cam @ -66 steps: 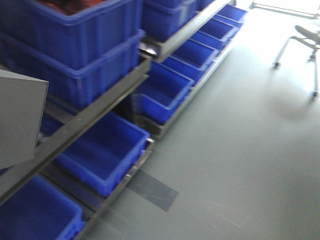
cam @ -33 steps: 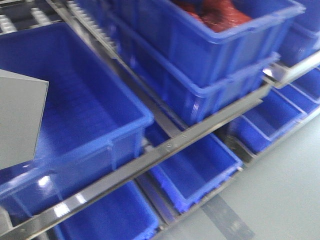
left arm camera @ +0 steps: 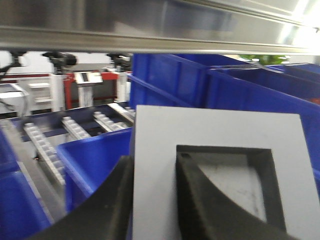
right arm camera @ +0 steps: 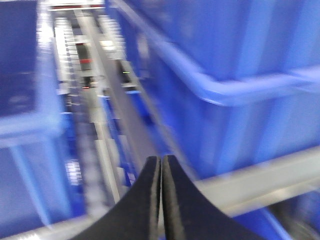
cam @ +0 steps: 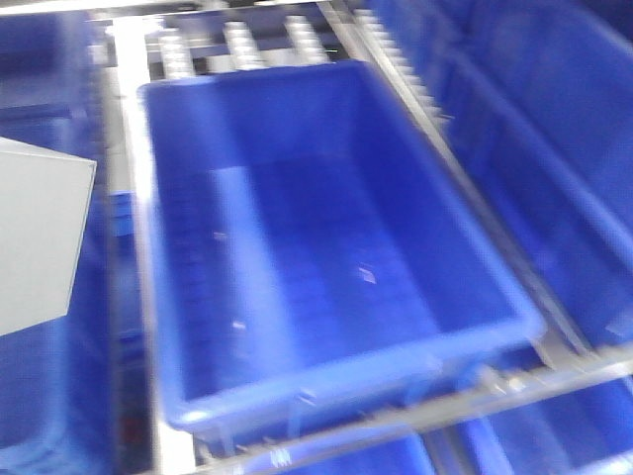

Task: Sort gray base to blue bin
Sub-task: 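Drive along the aisle to the shelf of blue bins, then stop the base in front of the empty blue bins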

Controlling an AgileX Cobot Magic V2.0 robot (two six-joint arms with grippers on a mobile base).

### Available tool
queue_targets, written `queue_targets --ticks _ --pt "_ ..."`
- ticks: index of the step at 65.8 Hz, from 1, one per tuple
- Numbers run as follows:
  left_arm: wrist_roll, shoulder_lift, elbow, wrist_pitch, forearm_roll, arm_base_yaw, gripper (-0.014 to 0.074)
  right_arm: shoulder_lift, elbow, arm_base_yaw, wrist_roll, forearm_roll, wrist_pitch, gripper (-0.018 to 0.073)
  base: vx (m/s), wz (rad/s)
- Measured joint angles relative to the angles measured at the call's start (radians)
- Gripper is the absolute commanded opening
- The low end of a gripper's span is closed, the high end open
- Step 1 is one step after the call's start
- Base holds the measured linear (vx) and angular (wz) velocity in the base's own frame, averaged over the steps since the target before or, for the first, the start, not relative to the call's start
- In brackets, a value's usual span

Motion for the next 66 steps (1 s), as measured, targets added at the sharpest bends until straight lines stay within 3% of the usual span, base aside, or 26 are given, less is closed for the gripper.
queue_targets --ticks 29,66 --pt "0.000 0.000 0.000 0.000 0.000 0.000 -0.0006 0.000 0.000 0.000 0.000 0.000 0.000 -0.0005 0.11 0.41" --pt "0.000 0.000 0.000 0.000 0.000 0.000 -0.0006 0.000 0.000 0.000 0.000 0.000 -0.012 -0.0005 0.03 0.14"
